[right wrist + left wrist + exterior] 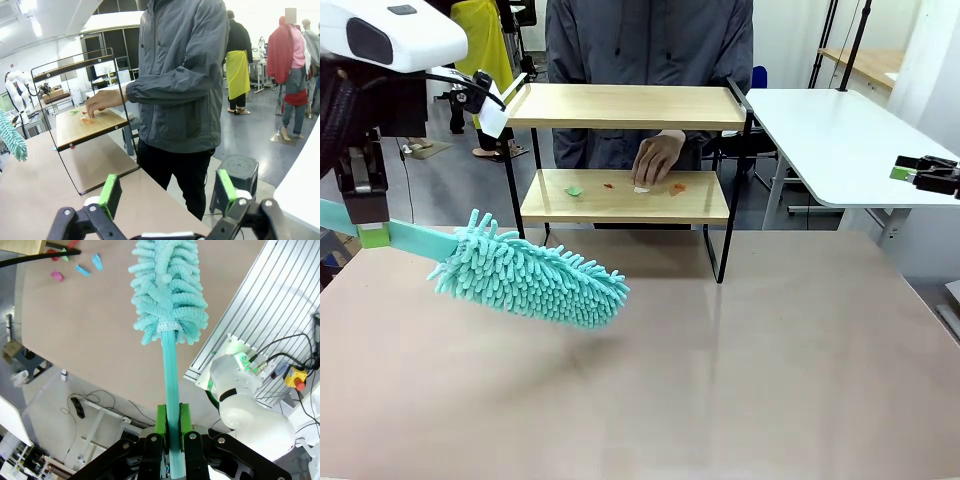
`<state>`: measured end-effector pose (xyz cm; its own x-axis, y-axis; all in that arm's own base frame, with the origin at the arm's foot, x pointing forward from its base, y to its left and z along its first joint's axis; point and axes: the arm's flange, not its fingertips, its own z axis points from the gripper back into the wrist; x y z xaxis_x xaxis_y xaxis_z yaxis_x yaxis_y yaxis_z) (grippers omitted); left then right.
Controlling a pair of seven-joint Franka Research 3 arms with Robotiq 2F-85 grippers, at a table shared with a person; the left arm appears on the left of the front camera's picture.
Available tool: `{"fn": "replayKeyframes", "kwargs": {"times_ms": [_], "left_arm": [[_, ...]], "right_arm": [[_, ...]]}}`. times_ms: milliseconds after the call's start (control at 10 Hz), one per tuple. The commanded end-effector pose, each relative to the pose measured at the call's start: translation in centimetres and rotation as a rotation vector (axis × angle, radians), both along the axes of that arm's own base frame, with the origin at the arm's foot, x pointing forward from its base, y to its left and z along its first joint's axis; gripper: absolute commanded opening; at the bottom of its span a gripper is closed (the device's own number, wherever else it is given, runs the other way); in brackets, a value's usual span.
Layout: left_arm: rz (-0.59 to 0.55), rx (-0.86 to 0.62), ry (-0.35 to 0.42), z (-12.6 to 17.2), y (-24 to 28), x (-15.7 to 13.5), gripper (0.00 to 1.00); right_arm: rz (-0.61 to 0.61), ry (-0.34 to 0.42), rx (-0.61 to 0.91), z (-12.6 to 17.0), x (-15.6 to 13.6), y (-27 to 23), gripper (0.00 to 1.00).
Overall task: Clean the shelf.
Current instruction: Clean the specific section of the Shelf indicated by the human with the Duster.
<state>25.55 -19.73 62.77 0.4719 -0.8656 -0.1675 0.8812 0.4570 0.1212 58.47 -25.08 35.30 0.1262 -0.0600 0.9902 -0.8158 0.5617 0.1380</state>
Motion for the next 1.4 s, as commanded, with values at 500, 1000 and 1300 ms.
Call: {"fn": "replayKeyframes", "kwargs": {"times_ms": [500,1000,1300], "left_arm": [[0.0,-0.014,-0.011,-0.3,0.1,-0.3,0.13],[0.092,-0.306,-0.039,2.3,-3.5,-0.2,0.13],[0.436,-0.463,0.003,4.0,-8.3,-1.4,0.13]], "right_arm": [[-0.003,-0.008,0.001,0.3,0.1,0.1,1.0],[-0.003,-0.008,0.001,0.3,0.1,0.1,1.0],[-0.003,-0.008,0.001,0.3,0.1,0.1,1.0]]}}
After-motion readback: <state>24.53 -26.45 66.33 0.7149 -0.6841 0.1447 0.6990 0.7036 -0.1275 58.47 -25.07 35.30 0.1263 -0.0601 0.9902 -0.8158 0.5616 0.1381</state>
